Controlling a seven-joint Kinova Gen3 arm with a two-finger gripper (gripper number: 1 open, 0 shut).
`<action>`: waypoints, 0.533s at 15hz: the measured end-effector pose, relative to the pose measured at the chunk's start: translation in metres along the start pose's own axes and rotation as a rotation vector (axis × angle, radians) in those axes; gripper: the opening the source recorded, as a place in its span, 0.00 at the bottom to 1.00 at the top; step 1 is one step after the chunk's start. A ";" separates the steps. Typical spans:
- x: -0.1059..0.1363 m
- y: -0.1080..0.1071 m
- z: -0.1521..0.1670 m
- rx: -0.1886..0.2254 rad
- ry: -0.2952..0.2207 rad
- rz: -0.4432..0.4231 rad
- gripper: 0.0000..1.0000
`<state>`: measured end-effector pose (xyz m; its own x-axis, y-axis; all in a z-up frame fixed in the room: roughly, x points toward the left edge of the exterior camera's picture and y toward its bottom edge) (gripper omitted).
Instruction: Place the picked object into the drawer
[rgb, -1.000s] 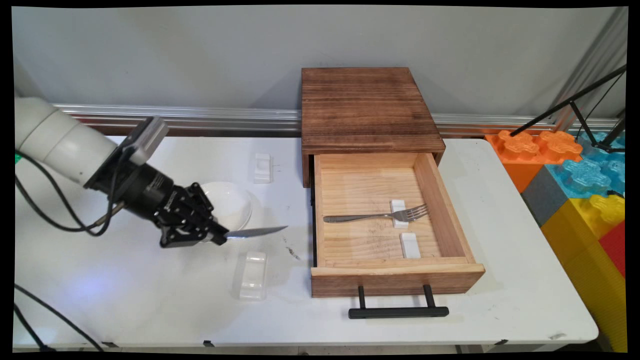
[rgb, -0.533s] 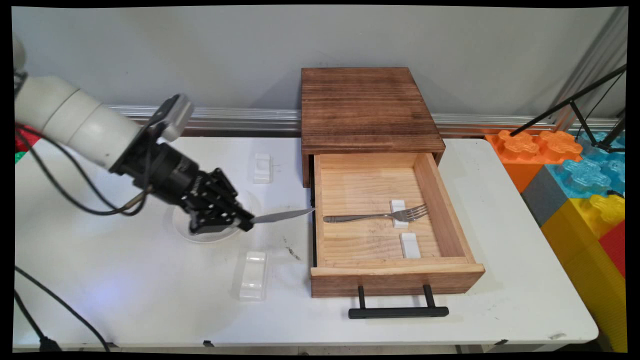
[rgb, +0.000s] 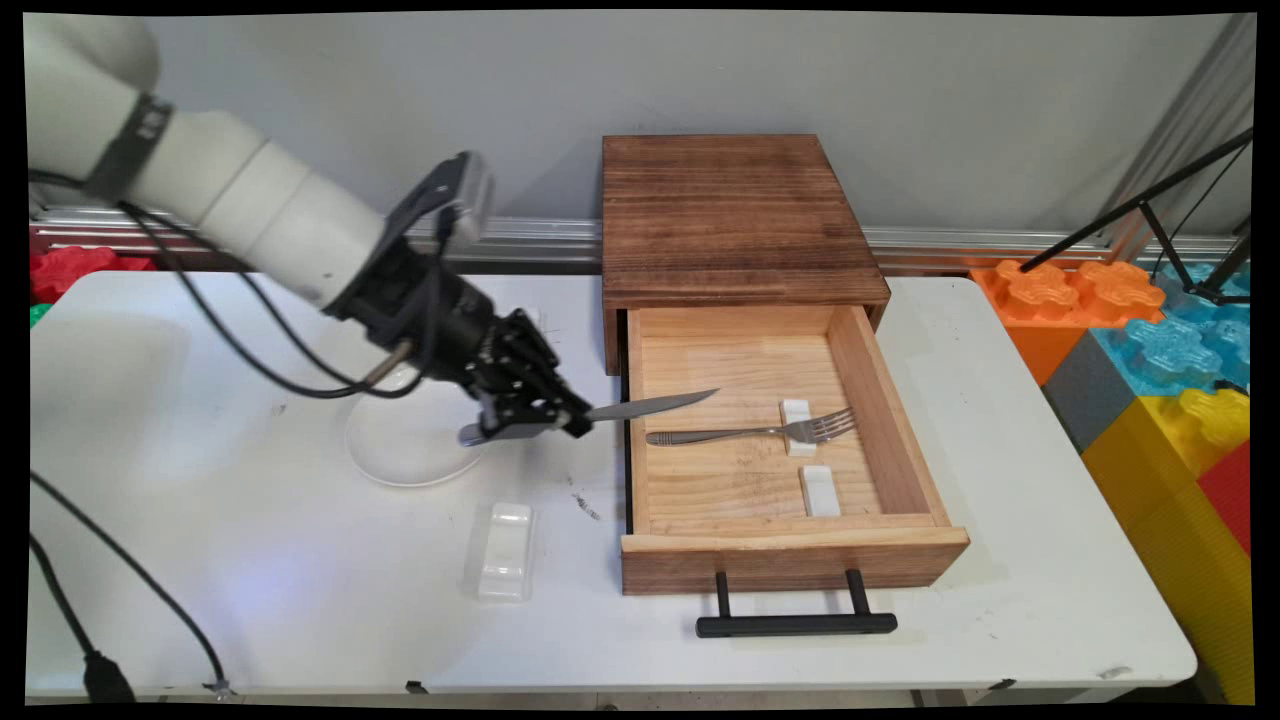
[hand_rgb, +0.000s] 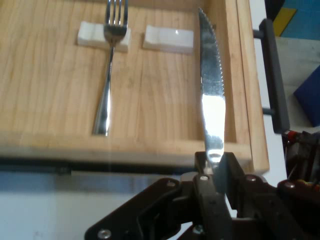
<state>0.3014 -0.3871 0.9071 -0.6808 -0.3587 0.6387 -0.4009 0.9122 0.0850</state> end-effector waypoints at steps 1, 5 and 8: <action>0.010 0.000 0.006 -0.002 -0.004 0.005 0.00; 0.043 -0.003 0.028 -0.007 -0.013 0.022 0.00; 0.063 -0.006 0.048 -0.006 -0.017 0.028 0.00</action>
<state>0.2314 -0.4245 0.9108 -0.7018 -0.3363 0.6281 -0.3781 0.9230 0.0717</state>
